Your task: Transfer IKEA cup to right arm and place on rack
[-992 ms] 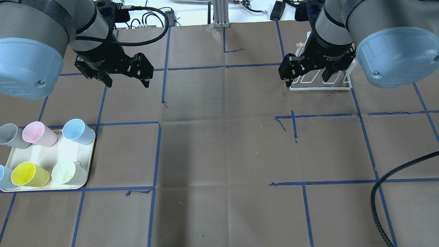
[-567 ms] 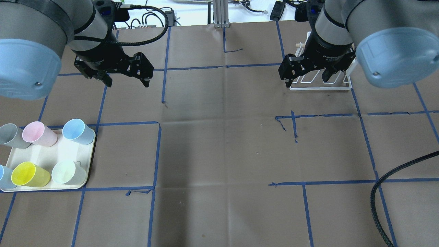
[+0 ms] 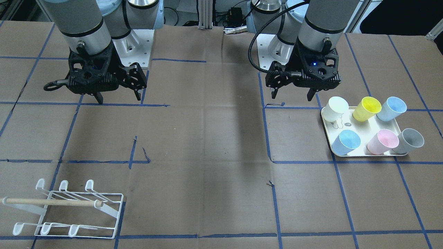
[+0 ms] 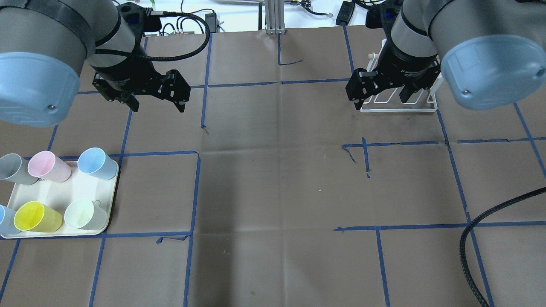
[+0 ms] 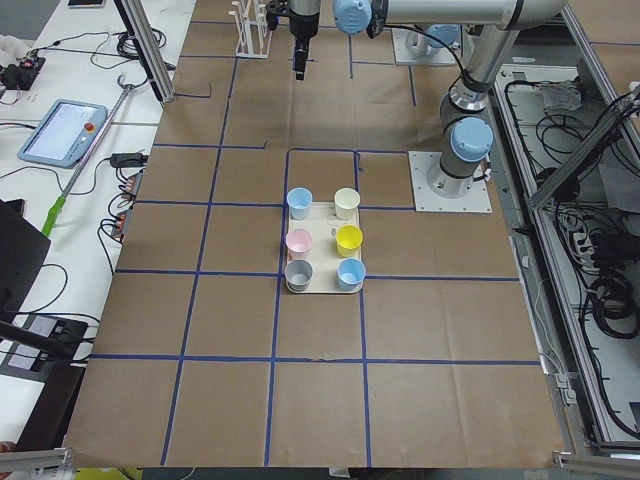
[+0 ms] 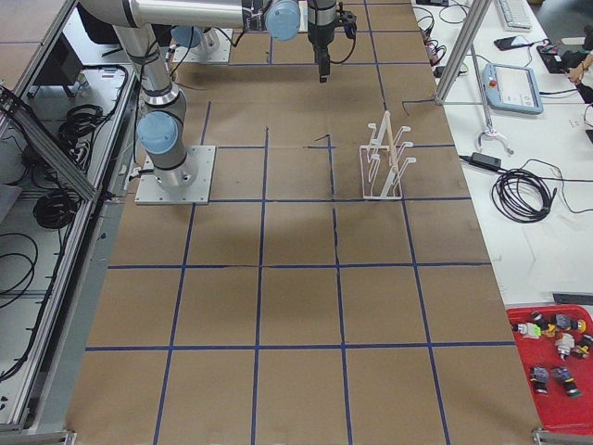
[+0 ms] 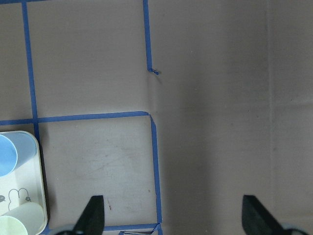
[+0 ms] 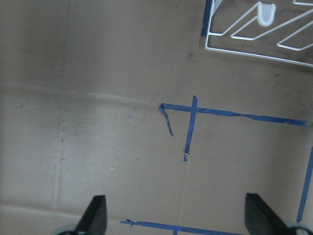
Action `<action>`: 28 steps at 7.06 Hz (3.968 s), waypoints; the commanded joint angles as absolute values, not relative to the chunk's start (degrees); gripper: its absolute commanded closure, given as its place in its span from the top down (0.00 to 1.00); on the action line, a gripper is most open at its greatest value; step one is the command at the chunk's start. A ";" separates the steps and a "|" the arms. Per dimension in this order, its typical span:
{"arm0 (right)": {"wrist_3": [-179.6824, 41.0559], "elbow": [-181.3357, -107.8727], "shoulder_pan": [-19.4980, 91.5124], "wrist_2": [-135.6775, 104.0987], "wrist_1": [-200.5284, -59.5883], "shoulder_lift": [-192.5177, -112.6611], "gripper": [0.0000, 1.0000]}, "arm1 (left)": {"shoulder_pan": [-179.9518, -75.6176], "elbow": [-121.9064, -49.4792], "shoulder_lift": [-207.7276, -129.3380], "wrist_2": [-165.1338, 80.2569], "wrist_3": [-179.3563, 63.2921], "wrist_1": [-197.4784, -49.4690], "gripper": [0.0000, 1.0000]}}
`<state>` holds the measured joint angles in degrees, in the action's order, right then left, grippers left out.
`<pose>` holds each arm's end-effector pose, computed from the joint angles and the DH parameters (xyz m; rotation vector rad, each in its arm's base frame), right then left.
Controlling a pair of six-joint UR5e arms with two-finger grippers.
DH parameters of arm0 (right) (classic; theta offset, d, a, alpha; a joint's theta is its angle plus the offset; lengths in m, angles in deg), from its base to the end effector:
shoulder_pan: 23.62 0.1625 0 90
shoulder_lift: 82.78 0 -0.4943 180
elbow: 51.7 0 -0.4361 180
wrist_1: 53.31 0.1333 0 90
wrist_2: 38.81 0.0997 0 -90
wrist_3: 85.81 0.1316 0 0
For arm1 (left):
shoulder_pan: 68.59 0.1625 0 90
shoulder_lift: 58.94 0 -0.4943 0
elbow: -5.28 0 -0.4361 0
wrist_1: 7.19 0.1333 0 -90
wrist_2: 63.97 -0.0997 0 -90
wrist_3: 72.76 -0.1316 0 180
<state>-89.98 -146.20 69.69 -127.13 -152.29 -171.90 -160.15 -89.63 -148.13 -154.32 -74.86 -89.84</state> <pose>0.1687 -0.5407 0.4908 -0.2044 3.1045 -0.0981 -0.1470 -0.5312 0.4998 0.0998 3.1324 -0.0889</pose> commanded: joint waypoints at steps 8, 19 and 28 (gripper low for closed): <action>-89.86 -145.48 69.45 -128.20 -154.65 -170.94 1.00 | -132.13 -100.27 -149.10 -153.45 -103.97 -83.14 0.99; -89.86 -145.65 69.45 -128.20 -154.83 -170.85 1.00 | -131.78 -114.26 -157.90 -154.41 -103.87 -57.56 0.63; -88.20 -146.18 69.45 -127.05 -161.36 -170.68 0.99 | -132.57 -87.88 -154.74 -157.49 -103.96 -91.20 0.00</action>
